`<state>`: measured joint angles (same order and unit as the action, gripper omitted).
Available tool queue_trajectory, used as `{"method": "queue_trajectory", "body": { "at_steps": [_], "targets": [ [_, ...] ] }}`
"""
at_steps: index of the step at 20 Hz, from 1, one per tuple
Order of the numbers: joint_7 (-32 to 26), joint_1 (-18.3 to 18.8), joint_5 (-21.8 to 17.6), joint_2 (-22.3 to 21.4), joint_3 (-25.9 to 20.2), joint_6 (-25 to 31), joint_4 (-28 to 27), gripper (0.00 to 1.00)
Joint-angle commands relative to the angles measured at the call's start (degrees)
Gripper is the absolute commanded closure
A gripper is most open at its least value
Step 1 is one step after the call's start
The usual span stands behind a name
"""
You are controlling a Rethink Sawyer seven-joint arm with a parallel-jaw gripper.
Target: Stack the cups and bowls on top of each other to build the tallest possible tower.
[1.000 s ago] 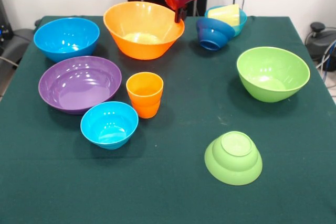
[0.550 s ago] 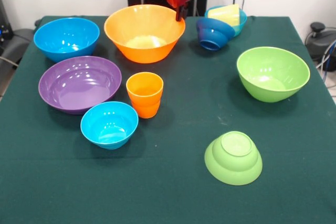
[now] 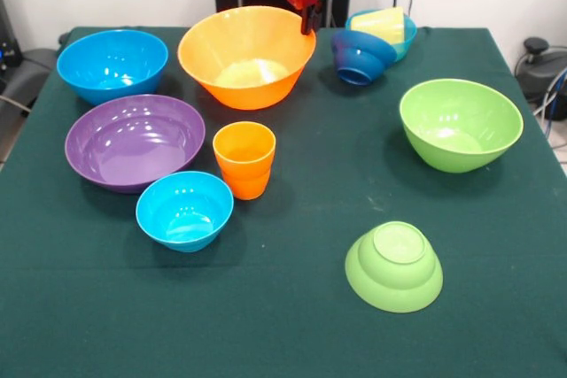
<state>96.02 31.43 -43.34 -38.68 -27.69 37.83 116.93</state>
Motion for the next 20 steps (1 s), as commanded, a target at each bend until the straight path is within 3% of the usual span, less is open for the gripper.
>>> {"method": "queue_trajectory", "body": {
  "at_steps": [1,20],
  "targets": [
    [-5.99,-0.49,1.78,-0.34,-4.30,3.83,-2.65,1.00],
    [-1.15,-4.62,-0.10,3.95,-3.35,-1.13,-3.55,1.00]
  ]
}}
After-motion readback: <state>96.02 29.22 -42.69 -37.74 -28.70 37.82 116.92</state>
